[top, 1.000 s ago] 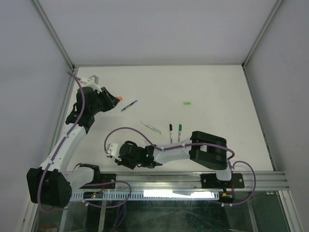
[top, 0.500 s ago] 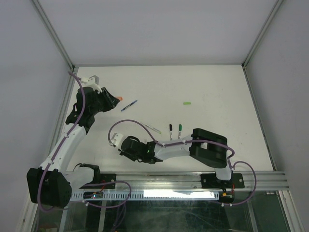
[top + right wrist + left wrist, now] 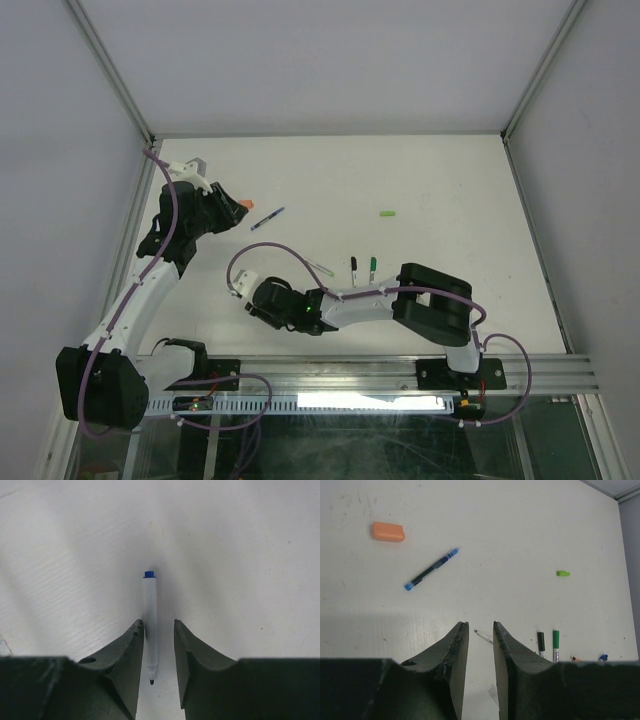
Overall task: Insert the pens into the pen caps
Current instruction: Move the pen to the center of the board.
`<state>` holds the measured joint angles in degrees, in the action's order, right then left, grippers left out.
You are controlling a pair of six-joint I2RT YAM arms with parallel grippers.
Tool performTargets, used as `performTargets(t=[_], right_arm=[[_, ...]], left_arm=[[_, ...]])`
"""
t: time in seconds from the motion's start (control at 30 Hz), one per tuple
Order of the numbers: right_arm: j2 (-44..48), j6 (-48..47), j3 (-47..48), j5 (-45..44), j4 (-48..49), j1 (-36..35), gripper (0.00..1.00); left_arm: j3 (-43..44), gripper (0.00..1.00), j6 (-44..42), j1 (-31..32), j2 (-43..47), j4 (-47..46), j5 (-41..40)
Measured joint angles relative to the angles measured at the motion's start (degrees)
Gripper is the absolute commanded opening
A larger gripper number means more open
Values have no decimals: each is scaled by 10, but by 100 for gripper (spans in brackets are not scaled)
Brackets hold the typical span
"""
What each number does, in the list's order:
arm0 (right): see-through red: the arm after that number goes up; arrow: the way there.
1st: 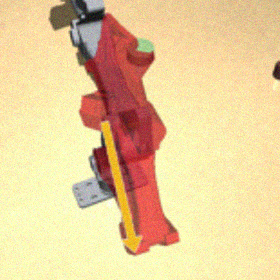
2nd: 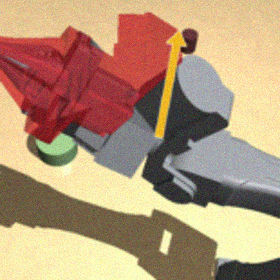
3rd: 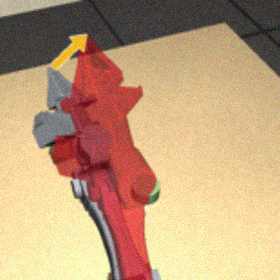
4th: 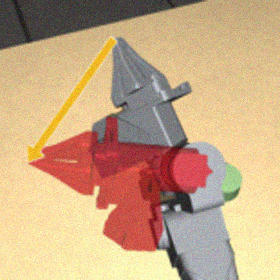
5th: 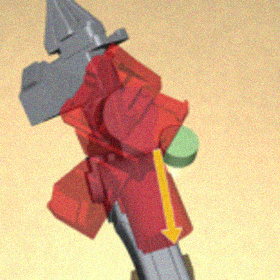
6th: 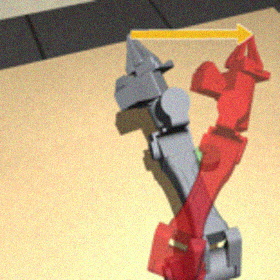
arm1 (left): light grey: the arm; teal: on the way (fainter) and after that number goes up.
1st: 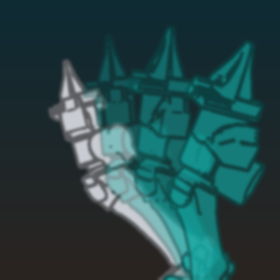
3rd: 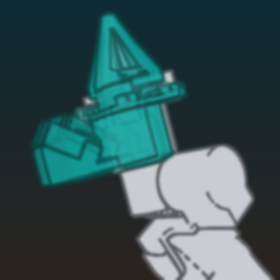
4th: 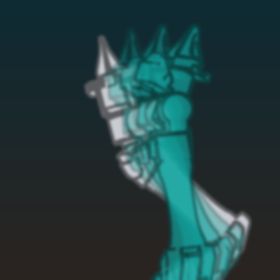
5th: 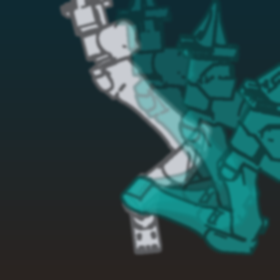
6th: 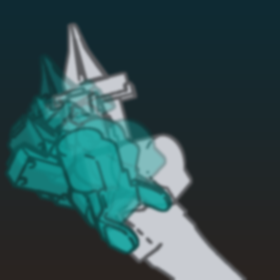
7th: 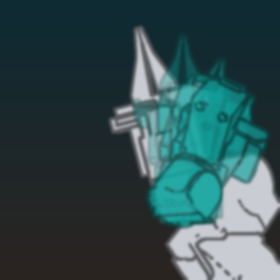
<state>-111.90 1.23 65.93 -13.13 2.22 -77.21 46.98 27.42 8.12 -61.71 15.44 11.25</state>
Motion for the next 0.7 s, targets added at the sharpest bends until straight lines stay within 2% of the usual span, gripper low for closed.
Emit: performTargets(t=[0.23,0.43,0.6,0.7], right_arm=[[11,0,-3,7,-19,2,39],[80,7,-50,54,-44,19,42],[172,13,-66,99,-68,99,44],[187,7,-53,115,-103,158,46]], left_arm=[[0,28,-1,0,-2,0,0],[0,29,-4,-3,-3,0,-1],[-1,29,-7,-3,-5,0,-2],[-2,30,-9,-3,-5,0,-2]])
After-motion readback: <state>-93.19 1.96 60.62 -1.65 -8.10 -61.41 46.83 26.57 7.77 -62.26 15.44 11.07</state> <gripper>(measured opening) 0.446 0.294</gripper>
